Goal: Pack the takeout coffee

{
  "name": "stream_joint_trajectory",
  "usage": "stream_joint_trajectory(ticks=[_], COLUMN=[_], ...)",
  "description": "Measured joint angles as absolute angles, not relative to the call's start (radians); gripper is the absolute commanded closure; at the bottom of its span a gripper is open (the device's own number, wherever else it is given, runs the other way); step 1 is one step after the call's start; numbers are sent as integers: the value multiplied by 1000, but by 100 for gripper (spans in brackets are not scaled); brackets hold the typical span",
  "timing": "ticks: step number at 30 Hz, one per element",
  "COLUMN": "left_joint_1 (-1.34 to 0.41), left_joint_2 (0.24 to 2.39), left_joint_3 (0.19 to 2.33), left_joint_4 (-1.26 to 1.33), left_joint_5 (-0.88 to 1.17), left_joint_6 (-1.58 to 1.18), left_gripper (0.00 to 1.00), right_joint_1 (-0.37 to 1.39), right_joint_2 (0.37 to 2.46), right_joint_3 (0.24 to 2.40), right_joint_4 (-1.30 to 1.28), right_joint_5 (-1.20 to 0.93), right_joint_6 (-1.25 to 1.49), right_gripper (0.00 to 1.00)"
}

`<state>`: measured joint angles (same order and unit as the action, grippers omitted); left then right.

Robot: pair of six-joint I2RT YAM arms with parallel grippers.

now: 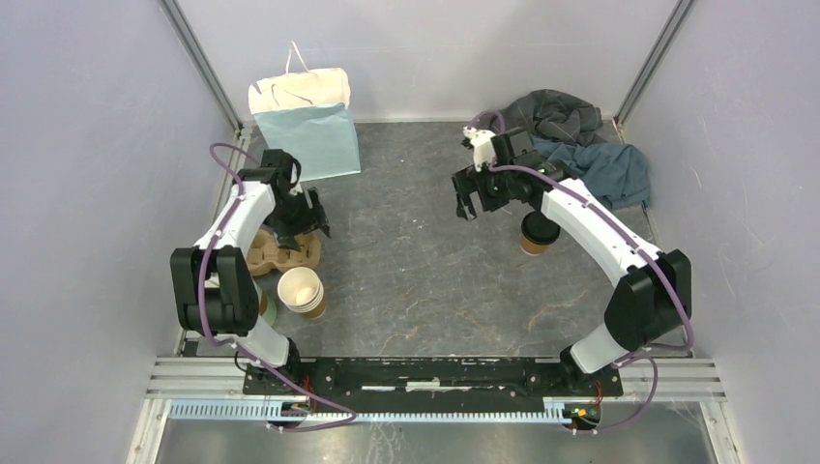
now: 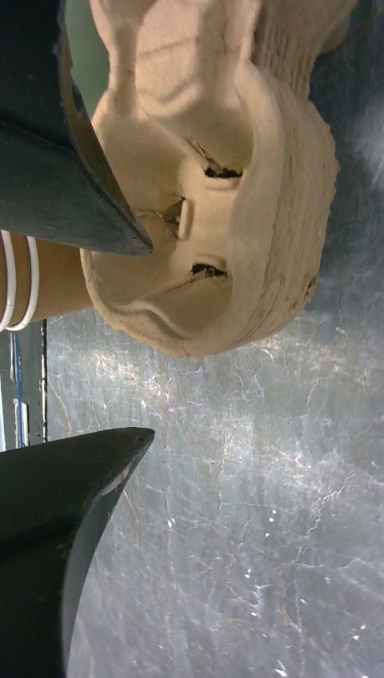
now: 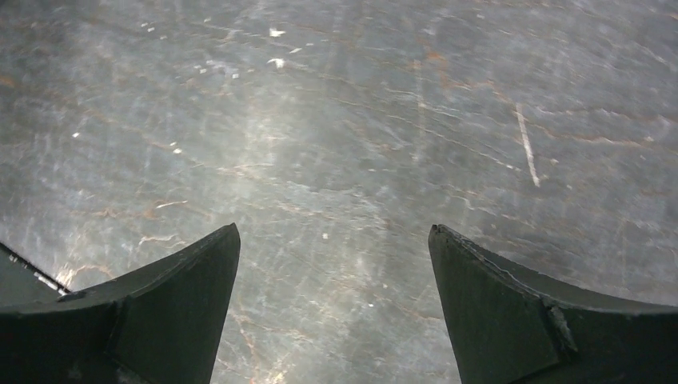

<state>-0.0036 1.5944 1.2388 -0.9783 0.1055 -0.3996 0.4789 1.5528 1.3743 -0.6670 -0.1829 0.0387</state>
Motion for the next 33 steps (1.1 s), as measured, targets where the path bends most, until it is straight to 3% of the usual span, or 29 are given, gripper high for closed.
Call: stream_joint_trajectory(ticks=[6,13,24,33], left_joint_1=[31,59,60,60], left_joint_2=[1605,1626,1626,1621], left_joint_3=[1219,1166,1161,1158], left_joint_4=[-932,-880,-860,-860], left_joint_5=[200,269,306,310], left_joint_6=[-323,-301,-289,-289], left_gripper=[16,16,41,55], right_joint_1=[350,361,363,363], right_joint_2=[1565,1565,1562,1561], right_joint_3=[1364,1361,1327,1319], right_joint_4=[-668,-667,-663,-659], right_joint_5=[-222,-249,-262,-272], right_joint_6=[47,47,47,47], right_gripper=[7,7,7,7])
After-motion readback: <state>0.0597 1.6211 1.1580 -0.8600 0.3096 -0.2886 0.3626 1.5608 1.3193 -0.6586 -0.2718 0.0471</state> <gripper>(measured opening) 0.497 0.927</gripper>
